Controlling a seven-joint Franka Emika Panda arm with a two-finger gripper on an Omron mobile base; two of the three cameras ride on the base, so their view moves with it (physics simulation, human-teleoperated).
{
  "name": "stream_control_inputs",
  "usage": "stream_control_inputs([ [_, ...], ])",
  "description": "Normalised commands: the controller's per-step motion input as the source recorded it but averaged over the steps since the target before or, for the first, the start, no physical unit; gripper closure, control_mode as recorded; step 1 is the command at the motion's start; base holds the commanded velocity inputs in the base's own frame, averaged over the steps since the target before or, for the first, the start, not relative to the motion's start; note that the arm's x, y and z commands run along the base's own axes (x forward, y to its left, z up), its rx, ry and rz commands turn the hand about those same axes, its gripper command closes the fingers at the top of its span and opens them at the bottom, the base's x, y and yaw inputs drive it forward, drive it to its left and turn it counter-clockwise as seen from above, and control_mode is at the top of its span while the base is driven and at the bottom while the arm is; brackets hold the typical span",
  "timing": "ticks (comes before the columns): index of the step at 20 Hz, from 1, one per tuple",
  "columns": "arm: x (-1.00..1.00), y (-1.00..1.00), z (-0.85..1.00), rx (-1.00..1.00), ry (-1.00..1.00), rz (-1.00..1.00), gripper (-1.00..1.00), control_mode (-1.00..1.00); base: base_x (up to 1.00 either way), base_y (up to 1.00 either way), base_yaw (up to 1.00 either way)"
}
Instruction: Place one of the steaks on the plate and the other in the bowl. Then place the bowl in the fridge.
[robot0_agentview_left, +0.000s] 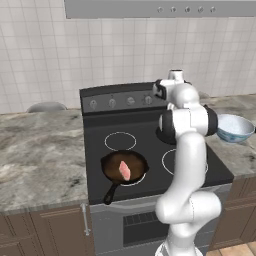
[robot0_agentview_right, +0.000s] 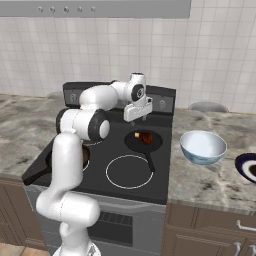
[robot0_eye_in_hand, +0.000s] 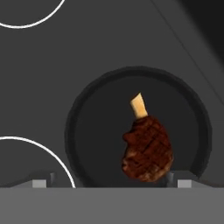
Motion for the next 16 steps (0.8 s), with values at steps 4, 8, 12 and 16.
stream_control_inputs([
  [4,0.35,-0.01,-0.4,0.0,0.03,0.0,-1.0,-1.0,0.0,0.0,0.0],
  [8,0.29,-0.08,-0.35,0.0,0.08,0.0,-1.0,-1.0,0.0,0.0,0.0],
  [12,0.24,-0.17,-0.31,0.0,0.05,0.0,-1.0,-1.0,0.0,0.0,0.0],
  [16,0.01,-0.01,-0.16,0.0,0.02,0.0,-1.0,-1.0,0.0,0.0,0.0],
])
